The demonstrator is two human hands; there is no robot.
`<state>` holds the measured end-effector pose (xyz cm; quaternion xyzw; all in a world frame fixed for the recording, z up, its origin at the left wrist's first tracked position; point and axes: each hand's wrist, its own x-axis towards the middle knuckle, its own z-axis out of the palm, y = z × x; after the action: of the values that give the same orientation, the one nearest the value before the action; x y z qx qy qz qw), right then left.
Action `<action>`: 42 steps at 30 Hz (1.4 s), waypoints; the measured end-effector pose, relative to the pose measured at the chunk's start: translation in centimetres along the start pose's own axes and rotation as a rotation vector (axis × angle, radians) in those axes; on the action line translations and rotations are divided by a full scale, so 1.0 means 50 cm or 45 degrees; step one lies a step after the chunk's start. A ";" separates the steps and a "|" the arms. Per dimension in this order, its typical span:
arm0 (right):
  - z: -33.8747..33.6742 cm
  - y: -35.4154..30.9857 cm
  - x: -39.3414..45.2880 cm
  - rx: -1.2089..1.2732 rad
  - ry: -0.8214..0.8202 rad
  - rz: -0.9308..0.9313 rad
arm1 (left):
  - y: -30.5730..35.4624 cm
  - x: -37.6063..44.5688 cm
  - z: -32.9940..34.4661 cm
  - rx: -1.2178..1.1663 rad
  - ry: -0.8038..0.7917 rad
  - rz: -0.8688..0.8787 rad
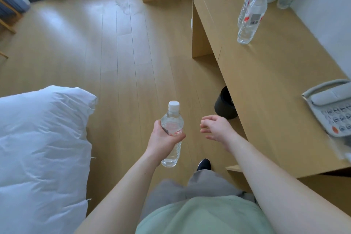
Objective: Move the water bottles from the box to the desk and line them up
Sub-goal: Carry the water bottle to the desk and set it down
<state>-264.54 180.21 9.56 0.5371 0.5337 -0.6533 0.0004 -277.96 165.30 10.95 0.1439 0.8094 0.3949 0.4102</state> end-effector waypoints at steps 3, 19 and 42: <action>-0.022 -0.046 0.041 0.041 0.015 0.003 | 0.054 0.052 0.008 0.002 -0.015 0.019; -0.122 -0.261 0.252 0.396 0.368 0.091 | 0.343 0.391 0.054 0.238 -0.392 0.255; -0.281 -0.359 0.309 0.739 0.816 0.075 | 0.602 0.541 0.252 0.358 -0.840 0.502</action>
<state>-271.52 206.58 13.25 0.7056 0.2854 -0.5763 -0.2978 -287.74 206.43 14.42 0.4700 0.6375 0.2842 0.5404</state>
